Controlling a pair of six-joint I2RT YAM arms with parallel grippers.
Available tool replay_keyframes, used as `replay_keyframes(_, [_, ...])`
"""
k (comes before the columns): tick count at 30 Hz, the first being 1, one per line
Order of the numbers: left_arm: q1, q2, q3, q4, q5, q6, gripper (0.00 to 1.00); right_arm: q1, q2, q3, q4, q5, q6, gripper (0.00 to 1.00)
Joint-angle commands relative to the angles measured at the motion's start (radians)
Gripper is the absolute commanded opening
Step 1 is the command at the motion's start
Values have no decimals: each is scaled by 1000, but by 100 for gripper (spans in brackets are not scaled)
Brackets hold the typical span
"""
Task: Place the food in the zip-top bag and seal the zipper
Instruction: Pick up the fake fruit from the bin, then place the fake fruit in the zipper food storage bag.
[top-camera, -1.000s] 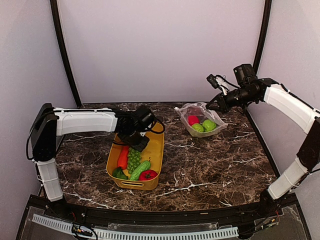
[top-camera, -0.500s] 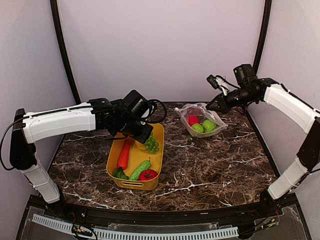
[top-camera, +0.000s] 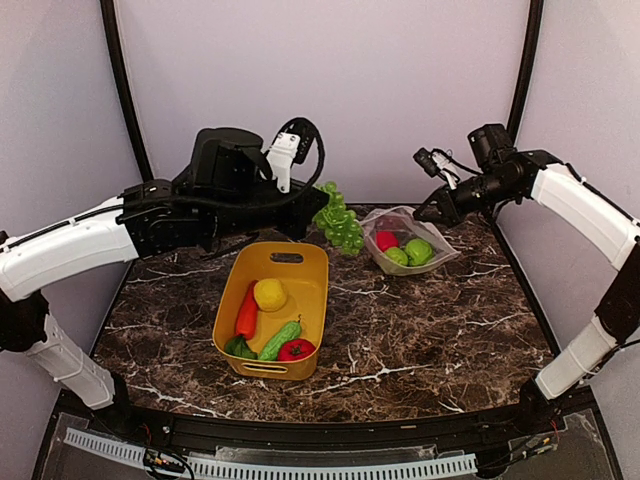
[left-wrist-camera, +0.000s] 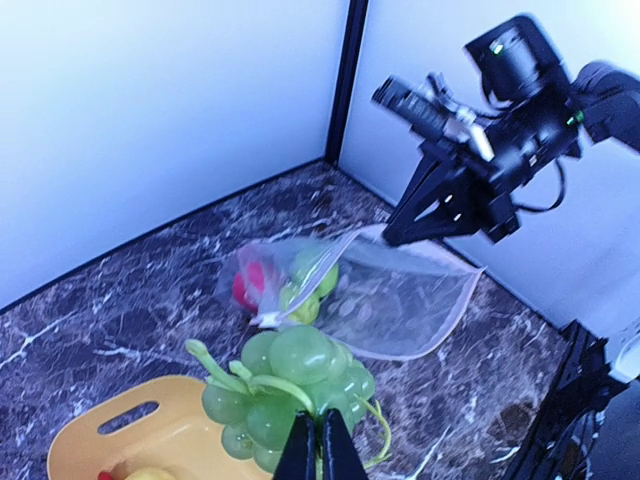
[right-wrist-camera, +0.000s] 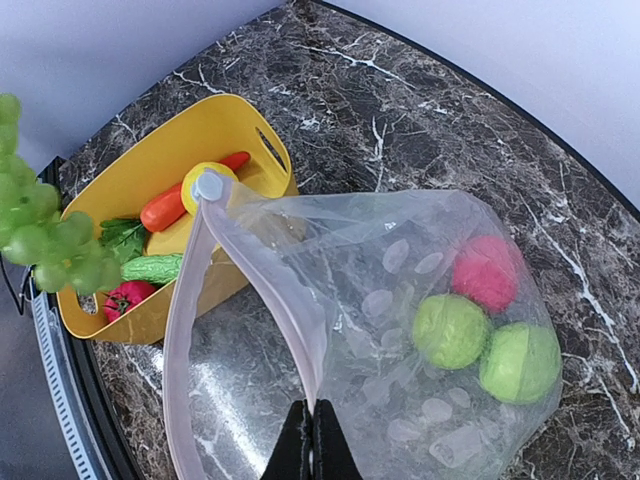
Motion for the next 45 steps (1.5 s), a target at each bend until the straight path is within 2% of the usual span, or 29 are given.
replay_keyframes(1, [-32,-35,32,195,34,-15,1,14,-7,34,-32,-37,10,0])
replay_keyframes(12, [-82,166,281,270,89,19,1,34,-25,119,-110,-54,4,0])
replay_keyframes(19, [-84,313,286,384,58,38,1,34,-36,112,-124,-71,14,0])
replay_keyframes(26, [-84,388,265,393,48,56,1,34,-28,132,-142,-148,38,0])
replay_keyframes(37, [-84,462,271,410,-61,129,1,31,21,242,-147,-157,75,0])
replay_keyframes(39, [-84,481,303,369,-70,143,7,29,36,255,-146,-156,76,0])
replay_keyframes(40, [-84,494,319,328,-81,152,16,28,45,261,-147,-154,77,0])
replay_keyframes(41, [-84,498,345,316,-87,156,22,25,54,266,-148,-152,78,0])
replay_keyframes(42, [-84,504,353,294,-102,166,34,21,65,272,-147,-153,79,0])
replay_keyframes(44, [-84,504,373,278,-120,181,48,12,82,276,-141,-156,79,0])
replay_keyframes(45, [-84,503,380,275,-121,189,52,6,87,273,-131,-156,82,0])
